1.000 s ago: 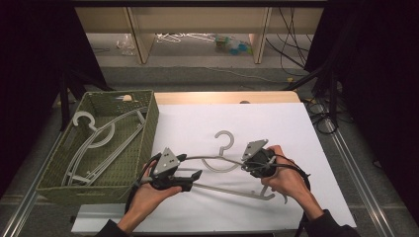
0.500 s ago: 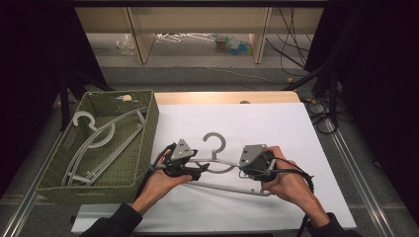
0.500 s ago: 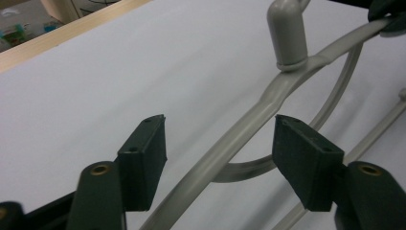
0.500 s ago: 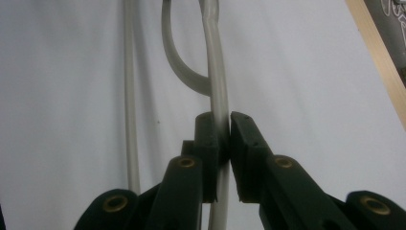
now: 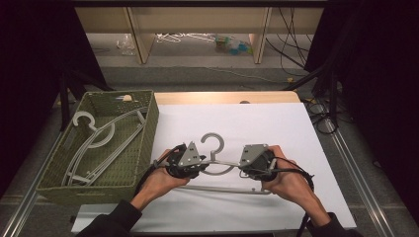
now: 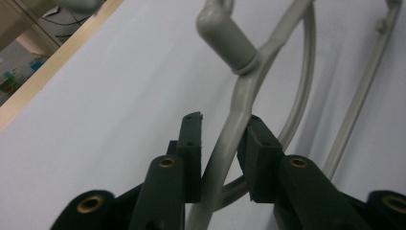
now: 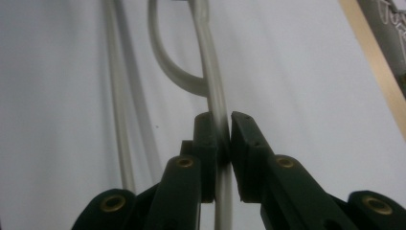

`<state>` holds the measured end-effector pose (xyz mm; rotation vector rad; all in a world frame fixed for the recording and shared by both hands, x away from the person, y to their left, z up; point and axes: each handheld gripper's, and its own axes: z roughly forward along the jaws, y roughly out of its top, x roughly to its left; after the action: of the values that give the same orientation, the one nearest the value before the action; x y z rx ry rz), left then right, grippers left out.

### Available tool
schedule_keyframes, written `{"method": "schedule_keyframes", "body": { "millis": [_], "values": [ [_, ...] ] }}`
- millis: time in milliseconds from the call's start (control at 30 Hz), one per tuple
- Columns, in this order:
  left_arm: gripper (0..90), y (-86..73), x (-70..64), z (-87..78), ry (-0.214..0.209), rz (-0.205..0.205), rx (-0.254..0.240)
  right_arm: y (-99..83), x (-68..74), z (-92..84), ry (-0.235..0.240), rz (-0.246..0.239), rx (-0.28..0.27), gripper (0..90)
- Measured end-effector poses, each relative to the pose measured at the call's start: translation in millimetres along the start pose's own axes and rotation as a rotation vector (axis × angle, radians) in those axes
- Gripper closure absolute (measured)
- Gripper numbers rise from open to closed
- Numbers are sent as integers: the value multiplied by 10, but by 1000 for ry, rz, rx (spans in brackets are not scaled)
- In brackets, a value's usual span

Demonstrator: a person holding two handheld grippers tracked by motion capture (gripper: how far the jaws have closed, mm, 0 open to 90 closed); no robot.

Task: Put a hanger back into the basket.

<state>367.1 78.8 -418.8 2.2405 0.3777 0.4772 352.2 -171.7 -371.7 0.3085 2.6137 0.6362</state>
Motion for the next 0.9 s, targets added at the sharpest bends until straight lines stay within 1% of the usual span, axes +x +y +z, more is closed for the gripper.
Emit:
{"method": "schedule_keyframes", "body": {
  "millis": [33, 67, 100, 167, 200, 233, 267, 300, 367, 400, 433, 467, 500, 533, 600, 633, 667, 733, 800, 833, 867, 900],
  "values": [
    [749, 11, -18, -10, -1, 4, -2, -5, -14, -4, -8, 8, -5, 799],
    [764, 23, -30, -20, -8, 17, 2, -8, -15, -11, -16, 41, -15, 788],
    [779, 37, -61, -25, -21, 23, 1, -17, -33, -16, -27, 44, -22, 778],
    [809, 58, -97, -36, -37, 27, 0, -32, -60, -27, -29, 78, -42, 731],
    [817, 69, -113, -42, -48, 11, -4, -43, -81, -28, -41, 101, -63, 710],
    [818, 82, -123, -51, -46, 4, -4, -52, -95, -27, -44, 130, -76, 678],
    [817, 95, -127, -63, -37, 1, 3, -61, -110, -30, -43, 151, -92, 627],
    [818, 105, -124, -77, -29, -9, 9, -64, -119, -45, -34, 174, -100, 598],
    [817, 118, -94, -124, -21, -33, 16, -63, -130, -57, -50, 186, -137, 532],
    [817, 123, -86, -148, -24, -57, 11, -58, -130, -72, -56, 200, -149, 497],
    [817, 127, -66, -177, -14, -65, 12, -53, -133, -81, -69, 213, -166, 469],
    [817, 131, -46, -208, -7, -75, 13, -47, -134, -92, -73, 224, -177, 455],
    [817, 132, -30, -240, 2, -95, 10, -44, -134, -103, -70, 232, -191, 440],
    [817, 133, -1, -275, 5, -106, 9, -40, -130, -117, -70, 247, -206, 422],
    [817, 130, 36, -344, 12, -141, 2, -36, -131, -147, -78, 282, -242, 396],
    [817, 128, 57, -378, 19, -151, 1, -38, -135, -162, -76, 294, -257, 386],
    [817, 124, 76, -410, 25, -167, -1, -39, -135, -175, -64, 309, -272, 373],
    [816, 118, 118, -473, 38, -188, -5, -47, -138, -185, -70, 311, -288, 360],
    [816, 122, 159, -541, 51, -197, -10, -55, -126, -198, -69, 332, -296, 349],
    [816, 125, 177, -575, 56, -201, -11, -60, -121, -208, -76, 343, -306, 347],
    [815, 125, 188, -600, 61, -220, -25, -65, -119, -213, -82, 342, -326, 337],
    [815, 126, 205, -632, 63, -228, -34, -68, -107, -220, -67, 353, -331, 327]
  ]
}}
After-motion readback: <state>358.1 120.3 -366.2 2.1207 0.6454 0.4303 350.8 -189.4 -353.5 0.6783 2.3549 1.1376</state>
